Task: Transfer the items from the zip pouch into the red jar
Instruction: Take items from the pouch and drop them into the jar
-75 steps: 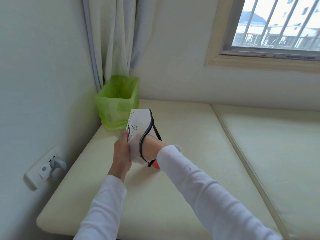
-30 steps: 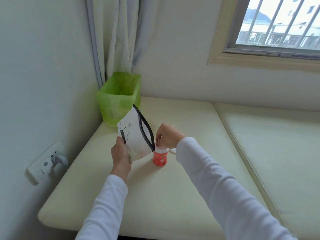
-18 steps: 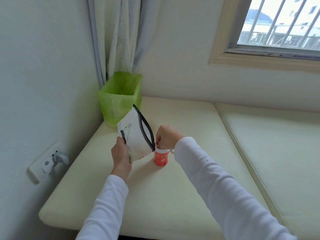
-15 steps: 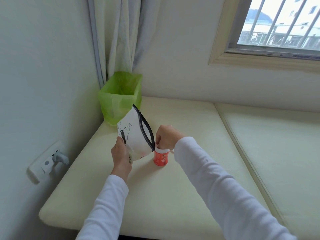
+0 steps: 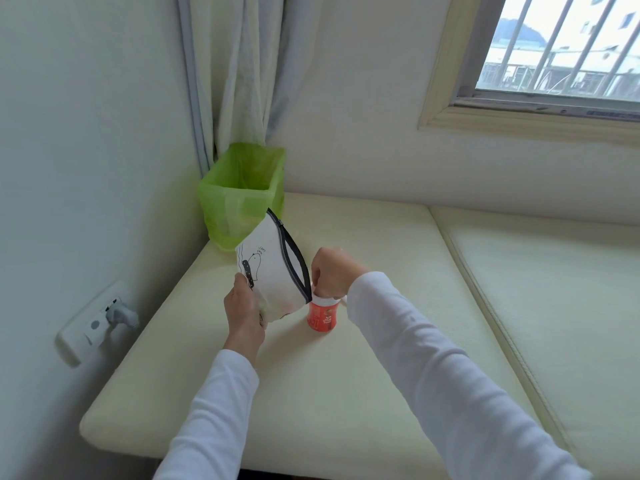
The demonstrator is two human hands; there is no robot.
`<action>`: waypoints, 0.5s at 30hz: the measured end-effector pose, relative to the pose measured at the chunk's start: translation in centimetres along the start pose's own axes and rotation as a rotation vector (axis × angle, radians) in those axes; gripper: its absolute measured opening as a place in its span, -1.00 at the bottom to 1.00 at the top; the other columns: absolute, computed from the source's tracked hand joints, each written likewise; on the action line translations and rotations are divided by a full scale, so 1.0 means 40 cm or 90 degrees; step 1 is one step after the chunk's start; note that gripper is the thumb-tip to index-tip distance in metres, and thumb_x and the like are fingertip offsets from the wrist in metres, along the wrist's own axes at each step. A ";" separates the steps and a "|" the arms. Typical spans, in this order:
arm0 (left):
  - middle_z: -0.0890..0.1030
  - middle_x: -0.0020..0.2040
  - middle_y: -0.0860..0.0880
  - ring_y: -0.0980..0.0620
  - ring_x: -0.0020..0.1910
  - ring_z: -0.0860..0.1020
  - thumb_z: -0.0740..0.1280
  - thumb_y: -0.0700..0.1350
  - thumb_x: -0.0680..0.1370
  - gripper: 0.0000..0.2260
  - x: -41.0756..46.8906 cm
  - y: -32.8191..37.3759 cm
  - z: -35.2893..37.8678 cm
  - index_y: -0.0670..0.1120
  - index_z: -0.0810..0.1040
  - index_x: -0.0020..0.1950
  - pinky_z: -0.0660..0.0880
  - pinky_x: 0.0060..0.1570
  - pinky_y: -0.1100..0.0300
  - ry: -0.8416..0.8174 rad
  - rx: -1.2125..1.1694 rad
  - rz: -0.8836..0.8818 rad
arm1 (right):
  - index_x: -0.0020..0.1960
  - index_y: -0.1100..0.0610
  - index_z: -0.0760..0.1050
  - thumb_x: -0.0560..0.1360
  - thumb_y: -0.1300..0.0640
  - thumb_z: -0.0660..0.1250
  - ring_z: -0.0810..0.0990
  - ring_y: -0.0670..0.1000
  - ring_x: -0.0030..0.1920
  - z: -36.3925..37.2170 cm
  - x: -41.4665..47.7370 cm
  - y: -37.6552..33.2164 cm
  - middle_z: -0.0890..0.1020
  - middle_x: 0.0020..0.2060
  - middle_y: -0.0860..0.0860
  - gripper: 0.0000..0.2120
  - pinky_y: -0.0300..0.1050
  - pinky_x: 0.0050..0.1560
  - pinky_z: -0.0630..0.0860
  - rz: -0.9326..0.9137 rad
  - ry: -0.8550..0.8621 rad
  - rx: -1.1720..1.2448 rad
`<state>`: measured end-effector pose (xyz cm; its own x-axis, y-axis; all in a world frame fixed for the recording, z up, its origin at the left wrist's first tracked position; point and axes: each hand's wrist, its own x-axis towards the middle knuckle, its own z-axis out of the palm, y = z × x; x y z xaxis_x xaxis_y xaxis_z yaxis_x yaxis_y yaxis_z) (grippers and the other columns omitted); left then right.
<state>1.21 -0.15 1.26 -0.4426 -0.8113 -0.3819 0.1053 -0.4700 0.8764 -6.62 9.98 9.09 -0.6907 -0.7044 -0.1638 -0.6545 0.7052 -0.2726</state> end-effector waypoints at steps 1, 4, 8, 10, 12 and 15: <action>0.33 -0.41 0.01 0.00 -0.45 0.27 0.10 -0.08 0.53 -0.70 0.002 0.000 0.000 -0.06 0.26 -0.41 0.16 -0.38 0.22 0.001 0.003 -0.001 | 0.07 0.34 0.56 0.44 0.38 0.20 0.49 0.15 -0.20 0.000 0.001 0.000 0.50 -0.19 0.16 -0.74 -0.12 -0.18 0.47 -0.001 0.001 -0.001; 0.33 -0.41 0.01 0.00 -0.45 0.27 0.11 -0.08 0.53 -0.70 0.003 0.000 -0.001 -0.05 0.26 -0.41 0.17 -0.38 0.22 -0.002 0.004 -0.002 | 0.07 0.34 0.56 0.43 0.39 0.20 0.48 0.14 -0.20 -0.003 0.000 -0.001 0.49 -0.19 0.15 -0.74 -0.15 -0.18 0.44 -0.003 0.006 -0.002; 0.36 -0.53 0.06 0.01 -0.47 0.27 0.11 -0.08 0.52 -0.70 0.004 0.004 -0.001 -0.05 0.26 -0.43 0.16 -0.39 0.22 -0.008 -0.012 -0.005 | 0.03 0.35 0.57 0.43 0.40 0.17 0.49 0.14 -0.26 0.000 0.009 0.006 0.56 -0.17 0.21 -0.74 -0.13 -0.20 0.46 0.013 0.027 0.050; 0.38 -0.60 0.11 0.04 -0.49 0.31 0.11 -0.08 0.52 -0.70 0.002 0.006 -0.001 -0.04 0.27 -0.43 0.18 -0.39 0.23 -0.016 -0.028 0.001 | -0.02 0.39 0.58 0.44 0.40 0.13 0.46 0.13 -0.35 0.001 0.013 0.012 0.62 -0.15 0.30 -0.74 -0.08 -0.24 0.48 0.019 0.074 0.161; 0.38 -0.67 0.15 0.10 -0.57 0.35 0.10 -0.08 0.53 -0.70 -0.001 0.010 0.000 -0.04 0.27 -0.42 0.20 -0.40 0.24 -0.022 -0.042 0.018 | -0.09 0.43 0.57 0.48 0.31 0.16 0.47 0.11 -0.38 0.000 0.011 0.016 0.65 -0.22 0.30 -0.75 -0.15 -0.39 0.47 0.024 0.116 0.323; 0.42 -0.67 0.18 0.07 -0.45 0.38 0.11 -0.03 0.53 -0.71 -0.004 0.019 0.009 -0.02 0.32 -0.40 0.22 -0.38 0.23 -0.043 -0.049 0.035 | -0.13 0.46 0.55 0.49 0.21 0.22 0.47 0.04 -0.44 0.009 0.003 0.017 0.57 -0.38 0.15 -0.71 -0.31 -0.54 0.37 0.023 0.112 0.435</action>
<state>1.03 -0.25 2.07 -0.4924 -0.8126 -0.3117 0.1973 -0.4530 0.8694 -7.03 10.36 8.56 -0.7855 -0.6174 -0.0431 -0.3308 0.4776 -0.8140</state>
